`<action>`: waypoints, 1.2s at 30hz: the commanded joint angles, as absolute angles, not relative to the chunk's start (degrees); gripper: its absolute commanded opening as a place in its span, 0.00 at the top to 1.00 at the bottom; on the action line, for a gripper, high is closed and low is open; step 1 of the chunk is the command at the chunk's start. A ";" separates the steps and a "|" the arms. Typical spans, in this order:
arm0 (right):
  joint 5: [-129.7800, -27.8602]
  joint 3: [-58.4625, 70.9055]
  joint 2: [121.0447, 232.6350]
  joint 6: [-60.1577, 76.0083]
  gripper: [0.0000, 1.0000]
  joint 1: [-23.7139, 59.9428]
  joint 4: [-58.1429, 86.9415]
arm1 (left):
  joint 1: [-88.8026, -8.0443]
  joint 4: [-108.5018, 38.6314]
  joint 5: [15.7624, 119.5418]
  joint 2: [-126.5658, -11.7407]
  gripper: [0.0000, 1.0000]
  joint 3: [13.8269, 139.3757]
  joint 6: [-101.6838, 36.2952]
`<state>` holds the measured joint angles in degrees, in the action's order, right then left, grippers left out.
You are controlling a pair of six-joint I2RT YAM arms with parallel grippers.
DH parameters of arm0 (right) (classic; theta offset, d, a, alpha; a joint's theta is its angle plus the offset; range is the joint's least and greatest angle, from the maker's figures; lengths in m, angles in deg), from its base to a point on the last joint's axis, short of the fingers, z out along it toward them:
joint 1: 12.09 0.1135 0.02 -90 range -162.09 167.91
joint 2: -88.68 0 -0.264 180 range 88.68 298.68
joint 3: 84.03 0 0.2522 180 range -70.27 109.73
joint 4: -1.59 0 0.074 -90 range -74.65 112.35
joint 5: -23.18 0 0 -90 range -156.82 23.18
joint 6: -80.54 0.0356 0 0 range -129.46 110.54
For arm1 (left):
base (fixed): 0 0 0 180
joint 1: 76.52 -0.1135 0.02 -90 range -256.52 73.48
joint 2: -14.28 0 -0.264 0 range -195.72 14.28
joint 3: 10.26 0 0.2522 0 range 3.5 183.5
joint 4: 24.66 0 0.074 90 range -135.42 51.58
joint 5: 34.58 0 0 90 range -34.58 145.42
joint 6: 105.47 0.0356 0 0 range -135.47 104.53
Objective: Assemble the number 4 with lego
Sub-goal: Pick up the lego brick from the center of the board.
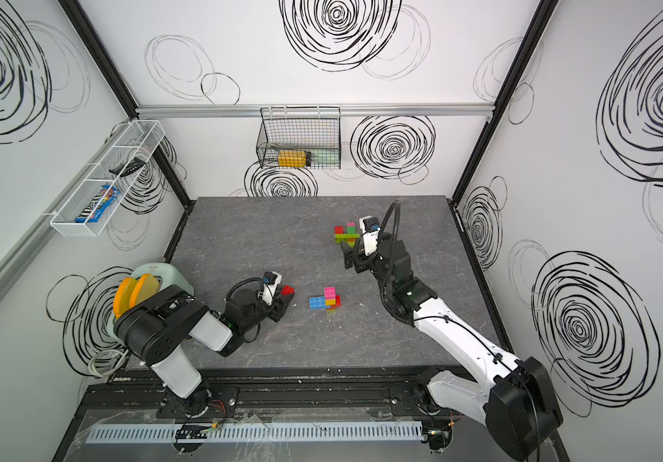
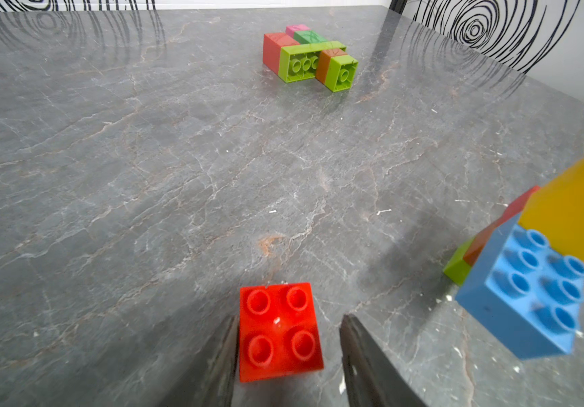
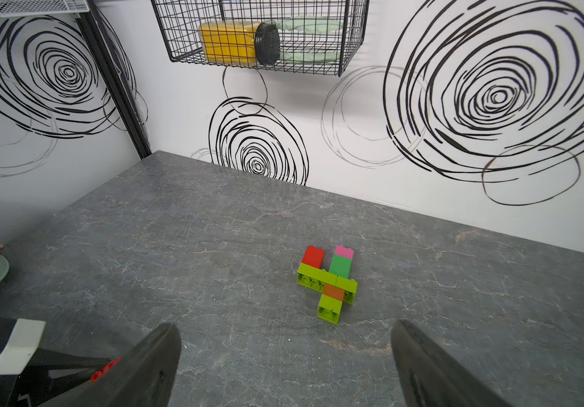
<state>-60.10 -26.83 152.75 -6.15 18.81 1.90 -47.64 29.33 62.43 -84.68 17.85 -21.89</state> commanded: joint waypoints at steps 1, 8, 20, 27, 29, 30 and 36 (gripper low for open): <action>-60.14 -26.28 151.67 -7.57 0.03 18.67 1.66 | -47.00 33.20 61.15 -85.72 0.50 19.21 -20.76; -60.11 -26.46 151.61 -7.79 0.03 18.72 1.81 | -46.20 30.96 61.22 -86.52 0.55 20.86 -19.90; -60.05 -26.51 151.52 -8.09 0.03 18.68 2.08 | -45.94 30.94 62.69 -87.49 0.53 20.64 -19.20; -60.67 -26.68 151.54 -6.99 0.03 18.64 2.33 | -45.98 31.98 62.49 -87.25 0.77 19.86 -19.22; -64.59 -26.82 151.61 -5.98 0.03 17.71 3.36 | -45.96 32.22 62.20 -86.83 0.86 19.54 -19.32; -66.58 -27.27 151.69 -5.26 0.03 17.18 3.49 | -46.07 32.38 61.85 -86.42 0.91 19.34 -19.60; -75.86 -31.70 150.69 1.13 0.05 17.43 4.32 | -47.10 31.32 63.73 -81.85 1.00 19.35 -23.87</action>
<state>-68.67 -29.65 152.31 -2.67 17.21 2.97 -46.50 28.56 62.30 -84.81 19.35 -21.30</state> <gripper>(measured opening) 0.964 0.355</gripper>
